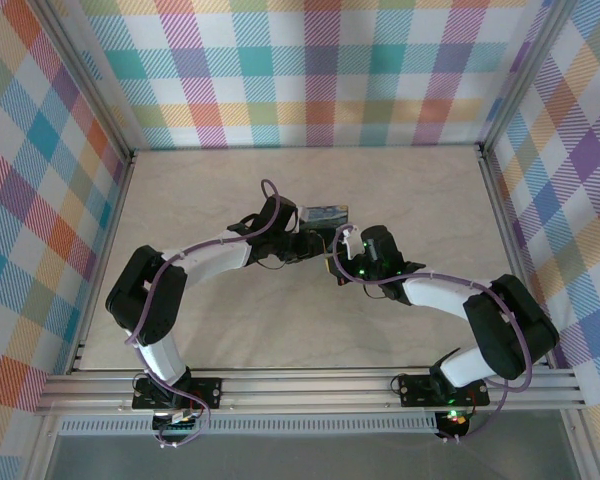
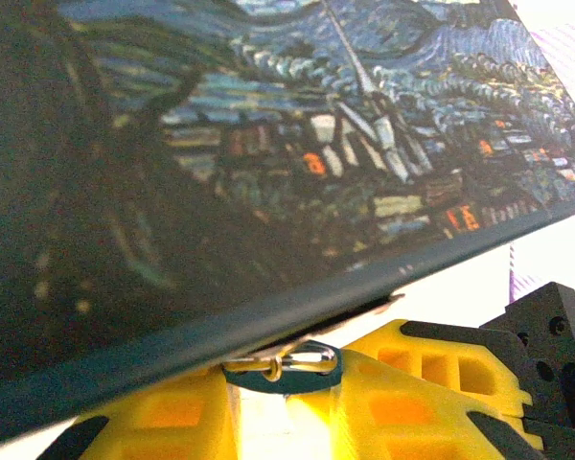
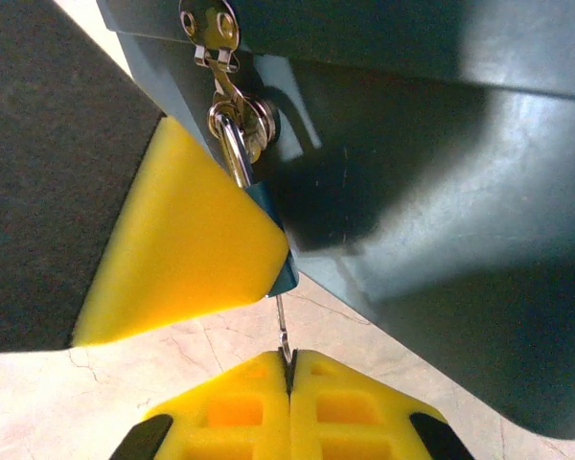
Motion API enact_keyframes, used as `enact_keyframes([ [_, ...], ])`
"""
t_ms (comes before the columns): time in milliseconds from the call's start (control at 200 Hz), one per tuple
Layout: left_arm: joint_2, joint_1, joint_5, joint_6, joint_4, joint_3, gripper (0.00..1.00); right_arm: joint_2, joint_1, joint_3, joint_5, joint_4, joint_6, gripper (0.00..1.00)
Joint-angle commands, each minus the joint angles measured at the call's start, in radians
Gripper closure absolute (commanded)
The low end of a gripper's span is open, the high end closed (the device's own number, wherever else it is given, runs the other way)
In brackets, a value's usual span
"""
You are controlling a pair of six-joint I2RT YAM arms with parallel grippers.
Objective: Unlock a padlock with a key
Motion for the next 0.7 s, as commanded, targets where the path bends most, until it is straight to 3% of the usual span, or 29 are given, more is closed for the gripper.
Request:
enact_keyframes([
  [0, -0.042, -0.025, 0.067, -0.001, 0.025, 0.026, 0.76, 0.002, 0.003, 0.024, -0.012, 0.136, -0.037, 0.99],
  [695, -0.024, -0.026, 0.061, 0.012, 0.013, 0.027, 0.76, -0.005, -0.053, 0.017, -0.101, 0.160, -0.054, 0.99],
])
